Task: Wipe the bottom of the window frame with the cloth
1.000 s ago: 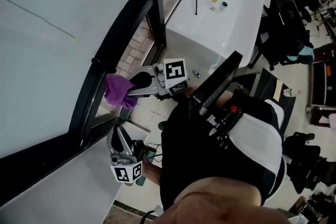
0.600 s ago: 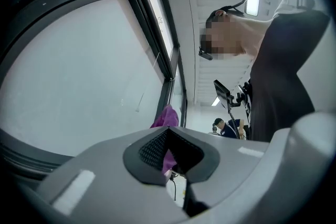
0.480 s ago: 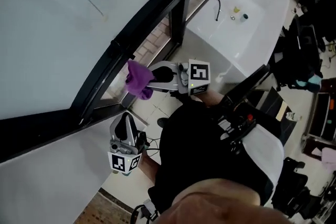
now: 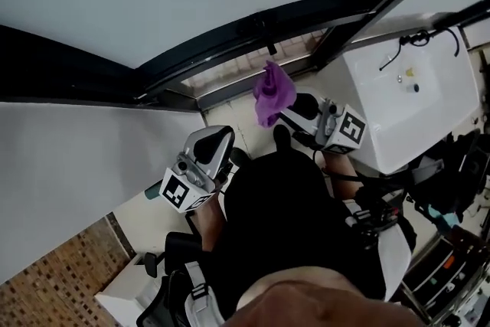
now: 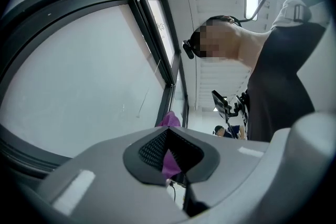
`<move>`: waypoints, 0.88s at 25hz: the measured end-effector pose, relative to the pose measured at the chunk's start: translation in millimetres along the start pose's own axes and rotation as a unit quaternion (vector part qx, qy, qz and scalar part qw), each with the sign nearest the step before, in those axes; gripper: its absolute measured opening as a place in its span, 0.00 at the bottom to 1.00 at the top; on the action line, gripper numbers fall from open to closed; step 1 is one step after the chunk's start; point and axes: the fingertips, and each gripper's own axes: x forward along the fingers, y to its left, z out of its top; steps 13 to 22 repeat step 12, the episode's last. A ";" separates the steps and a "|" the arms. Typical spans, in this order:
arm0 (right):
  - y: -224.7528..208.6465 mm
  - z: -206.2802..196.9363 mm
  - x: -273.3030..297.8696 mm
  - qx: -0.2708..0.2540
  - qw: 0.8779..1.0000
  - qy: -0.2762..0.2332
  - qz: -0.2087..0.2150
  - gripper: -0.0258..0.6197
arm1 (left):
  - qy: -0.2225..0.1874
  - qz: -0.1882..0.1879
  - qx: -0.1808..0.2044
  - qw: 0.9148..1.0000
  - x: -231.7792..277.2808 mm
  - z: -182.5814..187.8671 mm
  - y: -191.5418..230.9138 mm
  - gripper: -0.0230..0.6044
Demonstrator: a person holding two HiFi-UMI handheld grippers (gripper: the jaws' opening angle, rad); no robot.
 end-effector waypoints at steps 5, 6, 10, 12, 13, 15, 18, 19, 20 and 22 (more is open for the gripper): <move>2.2 -5.5 -4.2 -0.002 1.000 0.005 0.014 0.14 | 0.008 0.009 0.004 1.000 2.4 -3.0 -1.3 0.04; 2.1 -8.1 -6.5 -0.001 1.000 0.007 0.015 0.14 | 0.009 0.010 0.004 1.000 3.3 -4.2 -2.0 0.04; -1.8 -10.4 -12.9 0.000 1.000 0.006 0.021 0.14 | 0.013 0.011 0.005 1.000 8.7 -10.0 -3.8 0.04; -4.4 -10.6 -15.9 0.000 1.000 0.005 0.023 0.14 | 0.015 0.012 0.004 1.000 11.6 -13.5 -3.9 0.04; -4.4 -10.6 -15.9 0.000 1.000 0.005 0.023 0.14 | 0.015 0.012 0.004 1.000 11.6 -13.5 -3.9 0.04; -4.4 -10.6 -15.9 0.000 1.000 0.005 0.023 0.14 | 0.015 0.012 0.004 1.000 11.6 -13.5 -3.9 0.04; -4.4 -10.6 -15.9 0.000 1.000 0.005 0.023 0.14 | 0.015 0.012 0.004 1.000 11.6 -13.5 -3.9 0.04; -4.4 -10.6 -15.9 0.000 1.000 0.005 0.023 0.14 | 0.015 0.012 0.004 1.000 11.6 -13.5 -3.9 0.04; -4.4 -10.6 -15.9 0.000 1.000 0.005 0.023 0.14 | 0.015 0.012 0.004 1.000 11.6 -13.5 -3.9 0.04; -4.4 -10.6 -15.9 0.000 1.000 0.005 0.023 0.14 | 0.015 0.012 0.004 1.000 11.6 -13.5 -3.9 0.04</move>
